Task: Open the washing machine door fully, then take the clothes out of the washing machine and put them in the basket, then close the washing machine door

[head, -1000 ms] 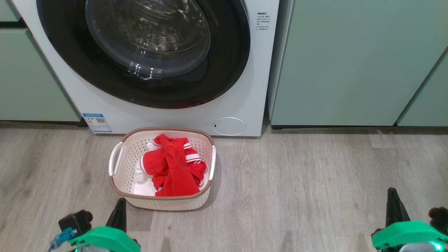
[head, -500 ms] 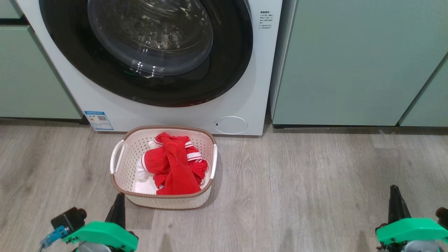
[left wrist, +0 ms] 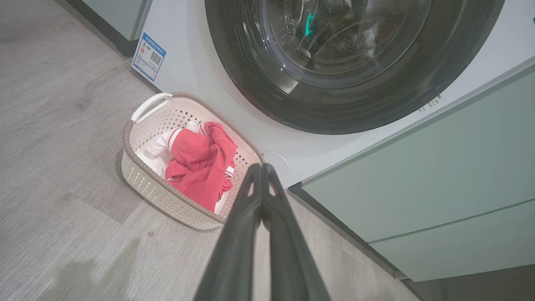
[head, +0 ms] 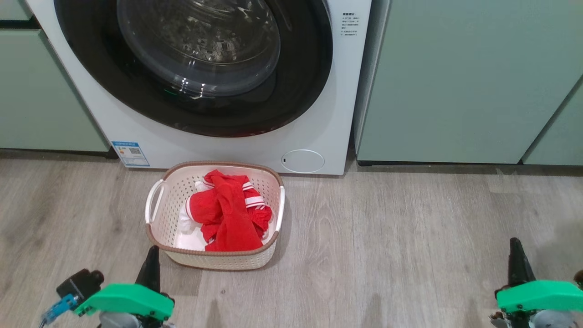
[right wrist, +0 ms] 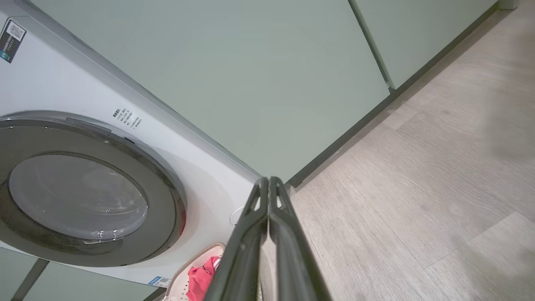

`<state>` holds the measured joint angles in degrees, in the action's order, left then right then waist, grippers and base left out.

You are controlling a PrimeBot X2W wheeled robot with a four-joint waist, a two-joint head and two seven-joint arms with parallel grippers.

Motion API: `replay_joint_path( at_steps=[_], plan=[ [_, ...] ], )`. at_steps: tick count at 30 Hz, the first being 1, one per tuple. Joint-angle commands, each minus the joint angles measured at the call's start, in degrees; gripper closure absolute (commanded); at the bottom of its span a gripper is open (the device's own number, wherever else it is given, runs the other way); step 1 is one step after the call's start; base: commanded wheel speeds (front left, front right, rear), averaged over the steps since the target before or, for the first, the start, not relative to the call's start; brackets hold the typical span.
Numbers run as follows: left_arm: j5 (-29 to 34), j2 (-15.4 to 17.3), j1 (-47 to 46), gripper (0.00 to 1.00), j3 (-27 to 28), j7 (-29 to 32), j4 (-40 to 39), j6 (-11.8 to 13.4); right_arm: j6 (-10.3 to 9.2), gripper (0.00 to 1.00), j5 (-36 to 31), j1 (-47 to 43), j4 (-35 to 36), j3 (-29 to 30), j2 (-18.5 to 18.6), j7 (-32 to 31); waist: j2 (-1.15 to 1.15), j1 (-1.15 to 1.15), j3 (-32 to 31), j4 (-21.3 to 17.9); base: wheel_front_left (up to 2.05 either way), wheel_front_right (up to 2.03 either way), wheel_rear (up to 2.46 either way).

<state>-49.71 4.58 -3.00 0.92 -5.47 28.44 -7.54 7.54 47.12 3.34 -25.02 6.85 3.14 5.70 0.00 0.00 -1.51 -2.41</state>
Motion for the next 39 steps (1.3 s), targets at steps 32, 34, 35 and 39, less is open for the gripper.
replay_joint_path(
  at_steps=[32, 34, 35, 39],
  plan=[
    [-19.73, -0.61, -3.02, 1.00, 3.19, 5.53, -7.74, 0.04, -0.04, 1.00, 20.97, 2.60, 6.21, -0.26, -0.05, -5.74, 0.00, 0.00, 0.77, 1.10, 0.00, 0.00, 0.00],
    [-20.92, -0.67, -3.03, 1.00, 3.32, 5.87, -8.09, 0.04, -0.04, 1.00, 22.23, 2.61, 6.46, -0.27, -0.06, -6.07, 0.00, 0.00, 0.82, 1.17, 0.00, 0.00, 0.00],
    [-21.51, -0.69, -3.03, 1.00, 3.38, 6.03, -8.26, 0.04, -0.04, 1.00, 22.86, 2.61, 6.59, -0.27, -0.06, -6.24, 0.00, 0.00, 0.84, 1.20, 0.00, 0.00, 0.00],
    [-23.88, -0.81, -3.05, 1.00, 3.63, 6.71, -8.96, 0.04, -0.04, 1.00, 25.37, 2.64, 7.09, -0.27, -0.09, -6.92, 0.00, 0.00, 0.94, 1.34, 0.00, 0.00, 0.00]
  ],
)
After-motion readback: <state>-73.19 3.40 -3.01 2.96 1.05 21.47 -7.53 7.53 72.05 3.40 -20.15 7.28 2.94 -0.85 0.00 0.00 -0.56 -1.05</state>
